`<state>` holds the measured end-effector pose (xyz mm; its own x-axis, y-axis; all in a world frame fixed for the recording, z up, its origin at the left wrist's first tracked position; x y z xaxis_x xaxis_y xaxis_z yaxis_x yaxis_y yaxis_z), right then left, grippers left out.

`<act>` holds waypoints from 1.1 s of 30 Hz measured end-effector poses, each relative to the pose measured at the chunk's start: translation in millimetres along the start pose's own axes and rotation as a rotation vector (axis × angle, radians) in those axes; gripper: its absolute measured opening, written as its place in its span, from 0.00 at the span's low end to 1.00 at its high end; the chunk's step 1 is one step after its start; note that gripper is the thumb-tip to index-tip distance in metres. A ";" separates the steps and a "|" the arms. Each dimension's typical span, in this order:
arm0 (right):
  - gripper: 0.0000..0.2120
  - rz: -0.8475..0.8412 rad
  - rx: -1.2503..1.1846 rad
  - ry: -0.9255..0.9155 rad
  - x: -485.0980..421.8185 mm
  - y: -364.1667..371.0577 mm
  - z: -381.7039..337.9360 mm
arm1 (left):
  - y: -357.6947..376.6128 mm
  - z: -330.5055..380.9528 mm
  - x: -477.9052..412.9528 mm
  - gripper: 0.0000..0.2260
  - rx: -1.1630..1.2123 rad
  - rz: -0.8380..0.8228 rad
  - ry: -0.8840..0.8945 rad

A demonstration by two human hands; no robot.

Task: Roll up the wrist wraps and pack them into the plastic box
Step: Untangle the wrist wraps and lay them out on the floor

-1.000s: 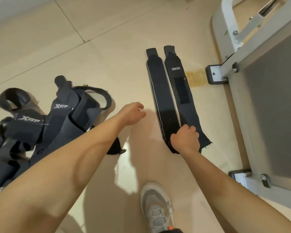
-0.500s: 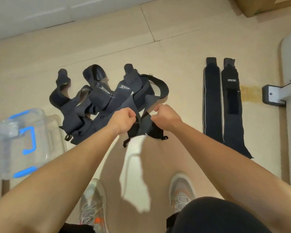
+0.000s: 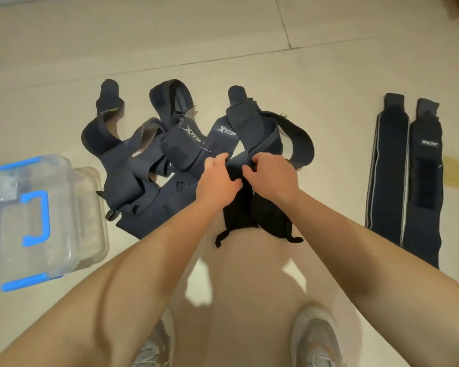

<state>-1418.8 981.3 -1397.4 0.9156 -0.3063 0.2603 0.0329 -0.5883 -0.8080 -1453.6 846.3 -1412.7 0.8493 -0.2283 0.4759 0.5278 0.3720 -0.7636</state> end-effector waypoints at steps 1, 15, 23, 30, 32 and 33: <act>0.13 -0.009 -0.034 0.046 -0.5 3.2 -4.4 | 1.7 -2.2 -1.7 0.30 0.039 0.007 -0.005; 0.12 -0.160 -1.013 0.277 24.4 -31.9 -24.0 | -21.6 -20.3 15.5 0.27 0.933 -0.259 -0.446; 0.06 -0.402 -0.857 0.084 60.7 -42.6 -28.0 | -52.4 11.3 20.5 0.18 1.280 -0.428 -0.411; 0.10 -0.064 -0.099 -0.167 63.7 -57.4 -19.0 | -59.2 -2.0 1.4 0.10 1.053 -0.275 -0.408; 0.18 -0.029 0.105 -0.207 52.7 -54.2 -15.4 | -59.8 -2.1 2.8 0.12 0.988 -0.277 -0.397; 0.20 -0.051 0.152 -0.215 45.8 -48.5 -12.7 | -59.0 -2.8 1.9 0.12 0.976 -0.276 -0.393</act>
<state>-1383.5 986.4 -1339.6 0.9749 -0.1034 0.1970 0.1256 -0.4749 -0.8710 -1483.1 821.4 -1368.0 0.5501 -0.1744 0.8167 0.3234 0.9461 -0.0157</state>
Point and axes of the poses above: each hand's wrist, its own x-axis away from the middle knuckle, its own y-axis out of the palm, z = x × y, the point moved 3 cm from there along -x, towards the middle knuckle, and after that the axes turned 10 degrees about -x, right-handed, at the moved point
